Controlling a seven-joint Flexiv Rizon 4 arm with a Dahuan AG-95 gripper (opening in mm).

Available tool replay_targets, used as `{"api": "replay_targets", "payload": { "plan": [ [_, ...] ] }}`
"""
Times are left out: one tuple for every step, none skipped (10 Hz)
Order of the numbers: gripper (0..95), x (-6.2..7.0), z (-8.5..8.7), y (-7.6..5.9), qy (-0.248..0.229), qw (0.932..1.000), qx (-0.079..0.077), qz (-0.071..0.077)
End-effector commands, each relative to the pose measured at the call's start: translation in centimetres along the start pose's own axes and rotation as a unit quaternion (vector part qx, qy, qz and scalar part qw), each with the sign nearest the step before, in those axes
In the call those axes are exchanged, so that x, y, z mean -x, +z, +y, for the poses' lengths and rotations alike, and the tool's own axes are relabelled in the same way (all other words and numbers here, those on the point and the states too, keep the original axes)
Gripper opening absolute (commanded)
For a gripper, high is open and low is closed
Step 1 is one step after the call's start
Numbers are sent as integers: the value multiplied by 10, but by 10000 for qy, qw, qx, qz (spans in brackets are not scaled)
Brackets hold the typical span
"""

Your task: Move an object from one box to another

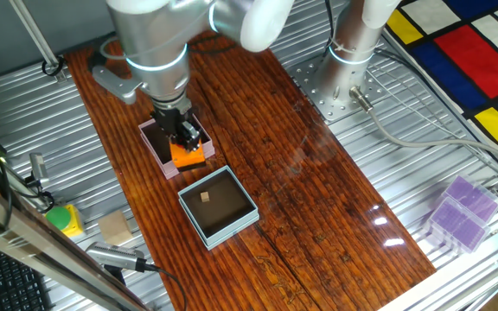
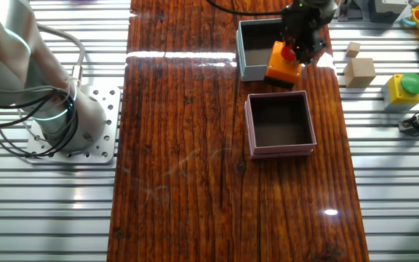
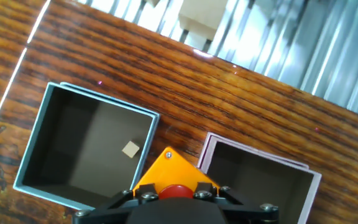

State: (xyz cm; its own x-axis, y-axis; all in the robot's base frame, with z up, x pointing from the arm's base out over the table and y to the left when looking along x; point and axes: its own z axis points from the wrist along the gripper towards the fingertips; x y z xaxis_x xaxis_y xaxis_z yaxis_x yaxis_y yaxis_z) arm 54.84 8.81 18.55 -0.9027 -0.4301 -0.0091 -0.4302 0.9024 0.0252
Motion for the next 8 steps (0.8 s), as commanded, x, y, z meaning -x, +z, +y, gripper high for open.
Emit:
{"api": "replay_targets", "payload": {
  "plan": [
    [0, -2, 0, -1, 149, 9999, 33, -37],
    [0, 0, 7, -2, 267, 9996, 17, -30],
    [0, 6, 26, -4, 401, 9992, 14, -41],
    [0, 11, 45, -2, 483, 9988, 19, -59],
    [0, 15, 60, 0, 561, 9984, 14, -64],
    [0, 19, 73, 5, 634, 9980, 11, -79],
    [0, 22, 90, 13, 688, 9976, 3, -77],
    [0, 24, 97, 20, 648, 9979, -11, -95]
  ]
}}
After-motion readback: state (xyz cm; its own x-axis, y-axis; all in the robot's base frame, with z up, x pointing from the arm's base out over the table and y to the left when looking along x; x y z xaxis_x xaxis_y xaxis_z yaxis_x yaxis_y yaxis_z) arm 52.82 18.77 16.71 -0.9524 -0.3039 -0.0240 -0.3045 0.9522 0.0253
